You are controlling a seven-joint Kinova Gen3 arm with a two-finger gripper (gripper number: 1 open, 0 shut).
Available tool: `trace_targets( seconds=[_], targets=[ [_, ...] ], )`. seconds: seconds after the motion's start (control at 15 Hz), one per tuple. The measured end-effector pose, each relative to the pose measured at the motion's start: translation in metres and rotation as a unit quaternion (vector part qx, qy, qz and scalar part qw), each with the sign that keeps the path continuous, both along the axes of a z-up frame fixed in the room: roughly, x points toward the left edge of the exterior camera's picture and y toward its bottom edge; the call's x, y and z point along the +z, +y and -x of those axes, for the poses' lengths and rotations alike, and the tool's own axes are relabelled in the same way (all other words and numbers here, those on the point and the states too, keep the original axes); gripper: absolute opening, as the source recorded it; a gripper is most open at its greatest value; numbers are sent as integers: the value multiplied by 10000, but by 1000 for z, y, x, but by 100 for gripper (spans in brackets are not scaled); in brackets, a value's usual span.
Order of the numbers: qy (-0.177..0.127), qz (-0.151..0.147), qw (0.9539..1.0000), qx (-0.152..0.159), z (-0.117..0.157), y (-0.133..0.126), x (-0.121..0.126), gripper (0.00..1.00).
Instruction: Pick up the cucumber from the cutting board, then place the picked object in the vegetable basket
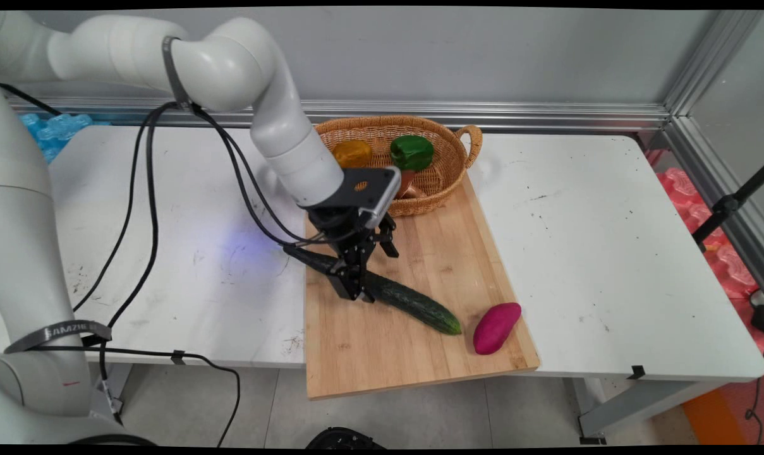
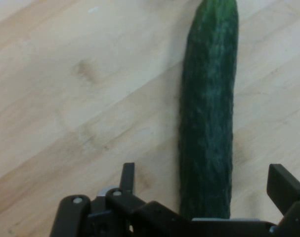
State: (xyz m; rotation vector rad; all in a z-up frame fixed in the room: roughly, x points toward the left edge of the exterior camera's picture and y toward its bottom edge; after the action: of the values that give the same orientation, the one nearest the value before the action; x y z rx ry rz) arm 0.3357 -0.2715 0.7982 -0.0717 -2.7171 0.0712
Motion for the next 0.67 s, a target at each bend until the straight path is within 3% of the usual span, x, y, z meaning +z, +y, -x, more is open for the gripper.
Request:
trace_targets(
  seconds=[0.27, 0.33, 0.67],
  targets=[
    [-110, -21, 9996, -240, 7, -2, -10, 100],
    [-133, -25, 9995, -288, 8, -3, -12, 0],
    [-164, -35, 9989, -437, 12, -7, -12, 0]
  ],
)
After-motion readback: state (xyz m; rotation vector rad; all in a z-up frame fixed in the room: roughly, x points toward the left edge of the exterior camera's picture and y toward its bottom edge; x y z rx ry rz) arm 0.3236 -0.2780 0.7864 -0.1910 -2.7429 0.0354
